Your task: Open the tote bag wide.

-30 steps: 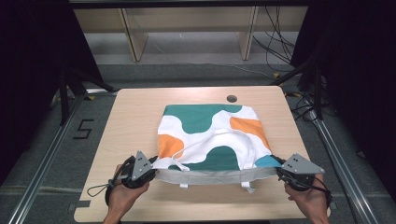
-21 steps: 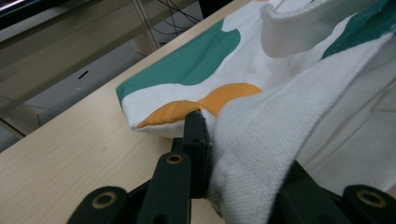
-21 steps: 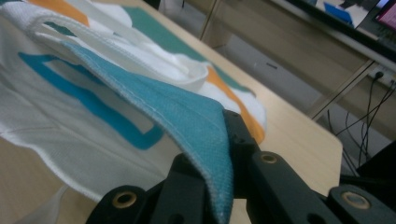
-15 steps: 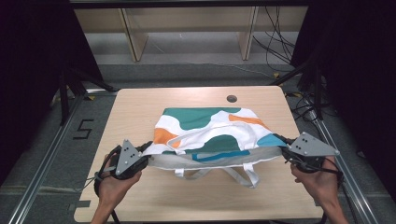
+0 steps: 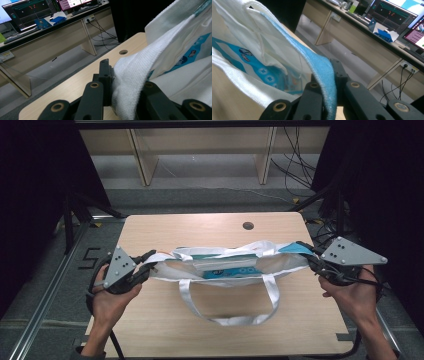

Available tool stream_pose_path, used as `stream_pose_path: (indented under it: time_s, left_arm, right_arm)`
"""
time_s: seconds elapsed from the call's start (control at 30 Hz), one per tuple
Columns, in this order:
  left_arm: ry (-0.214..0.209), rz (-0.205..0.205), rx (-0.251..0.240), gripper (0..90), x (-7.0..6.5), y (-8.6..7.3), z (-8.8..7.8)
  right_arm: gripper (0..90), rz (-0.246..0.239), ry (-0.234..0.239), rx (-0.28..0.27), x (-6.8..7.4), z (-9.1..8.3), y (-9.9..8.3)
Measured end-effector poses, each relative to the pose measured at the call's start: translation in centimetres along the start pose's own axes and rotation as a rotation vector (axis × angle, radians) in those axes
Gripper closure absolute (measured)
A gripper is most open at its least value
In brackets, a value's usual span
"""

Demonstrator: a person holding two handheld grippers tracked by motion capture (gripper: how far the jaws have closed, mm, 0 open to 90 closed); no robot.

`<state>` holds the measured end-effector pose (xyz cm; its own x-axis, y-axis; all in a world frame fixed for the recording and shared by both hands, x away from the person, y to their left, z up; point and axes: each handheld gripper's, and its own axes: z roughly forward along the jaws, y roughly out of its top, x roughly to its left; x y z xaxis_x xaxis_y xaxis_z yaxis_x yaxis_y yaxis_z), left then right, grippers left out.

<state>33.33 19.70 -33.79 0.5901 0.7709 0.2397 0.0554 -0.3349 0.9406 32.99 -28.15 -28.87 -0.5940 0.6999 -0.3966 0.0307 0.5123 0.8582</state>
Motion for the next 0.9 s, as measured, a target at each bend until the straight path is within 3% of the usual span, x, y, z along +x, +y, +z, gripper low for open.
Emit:
stream_pose_path:
  time_s: [0.1, 0.3, 0.47, 0.5, 0.53, 0.73, 0.9]
  left_arm:
    - [0.008, 0.026, 0.002, 79.8, 0.4, 1.4, -0.1]
    - [-0.024, 0.085, -0.027, 80.2, 1.2, 3.8, -0.5]
    - [-0.029, 0.065, -0.044, 80.3, 1.8, 5.5, -0.9]
    - [-0.029, 0.065, -0.044, 80.3, 1.8, 5.5, -0.9]
    - [-0.029, 0.025, -0.049, 80.3, 2.0, 5.5, -0.6]
    - [-0.033, -0.028, -0.038, 80.0, 2.1, 3.8, 1.0]
    - [-0.049, -0.046, 0.003, 79.0, 2.1, 2.5, 2.0]
  right_arm:
    - [87.9, 0.008, -0.018, -0.013, -0.2, 0.0, 0.3]
    - [88.0, -0.004, -0.027, -0.018, -1.4, -0.7, 1.6]
    - [88.0, -0.014, -0.024, -0.017, -1.5, -1.3, 2.5]
    - [88.0, -0.014, -0.024, -0.017, -1.5, -1.3, 2.5]
    - [88.0, -0.019, -0.02, -0.028, -1.7, -1.4, 2.8]
    - [88.0, -0.006, -0.027, 0.003, -2.2, 0.3, 1.7]
    - [88.0, 0.03, -0.027, 0.051, -2.5, 2.1, 0.2]
